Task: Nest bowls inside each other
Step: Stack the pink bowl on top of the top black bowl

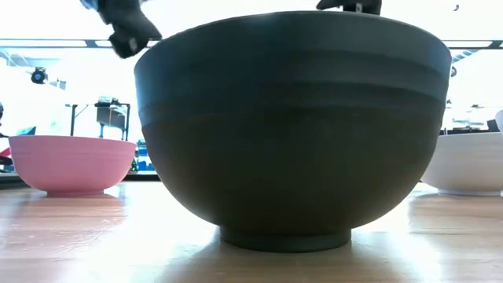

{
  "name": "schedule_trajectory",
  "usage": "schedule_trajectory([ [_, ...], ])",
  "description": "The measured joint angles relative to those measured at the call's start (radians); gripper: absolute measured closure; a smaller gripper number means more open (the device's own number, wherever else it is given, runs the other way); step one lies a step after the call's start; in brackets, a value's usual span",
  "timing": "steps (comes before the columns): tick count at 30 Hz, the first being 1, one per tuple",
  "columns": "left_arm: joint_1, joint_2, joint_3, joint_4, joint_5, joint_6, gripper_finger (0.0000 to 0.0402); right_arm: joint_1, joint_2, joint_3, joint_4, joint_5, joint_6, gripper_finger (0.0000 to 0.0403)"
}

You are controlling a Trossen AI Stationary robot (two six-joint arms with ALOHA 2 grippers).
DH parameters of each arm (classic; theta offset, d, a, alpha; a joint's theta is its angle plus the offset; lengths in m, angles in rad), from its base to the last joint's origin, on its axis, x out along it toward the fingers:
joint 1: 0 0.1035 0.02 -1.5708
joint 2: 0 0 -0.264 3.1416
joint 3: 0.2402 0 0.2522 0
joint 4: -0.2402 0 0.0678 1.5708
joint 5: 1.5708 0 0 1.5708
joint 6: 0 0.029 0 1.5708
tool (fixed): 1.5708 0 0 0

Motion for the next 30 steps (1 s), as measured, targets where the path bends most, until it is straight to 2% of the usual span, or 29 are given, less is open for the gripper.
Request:
schedule_trajectory([
  [4,0.030,0.041,0.010,-0.205,-0.060,-0.010,0.0327,0.000,-0.083,-0.129,0.218,0.084,0.036,0.0321],
  [8,0.086,0.100,0.010,-0.352,-0.149,-0.112,0.0280,-0.006,-0.147,-0.225,0.400,0.136,0.042,0.0323],
  [12,0.173,0.182,0.008,-0.443,-0.122,-0.175,0.0255,-0.005,-0.208,-0.312,0.549,0.142,0.037,0.0323],
  [16,0.256,0.267,0.006,-0.475,-0.044,-0.140,0.0251,-0.013,-0.276,-0.394,0.609,0.142,0.035,0.0326],
  [19,0.286,0.327,0.006,-0.476,-0.023,-0.084,0.0250,-0.016,-0.328,-0.442,0.613,0.143,0.050,0.0330],
  [26,0.294,0.442,-0.004,-0.499,-0.020,0.032,0.0252,-0.015,-0.428,-0.492,0.615,0.142,0.047,0.0328],
  [30,0.294,0.490,-0.018,-0.500,-0.005,0.100,0.0271,-0.016,-0.467,-0.512,0.614,0.143,0.022,0.0328],
])
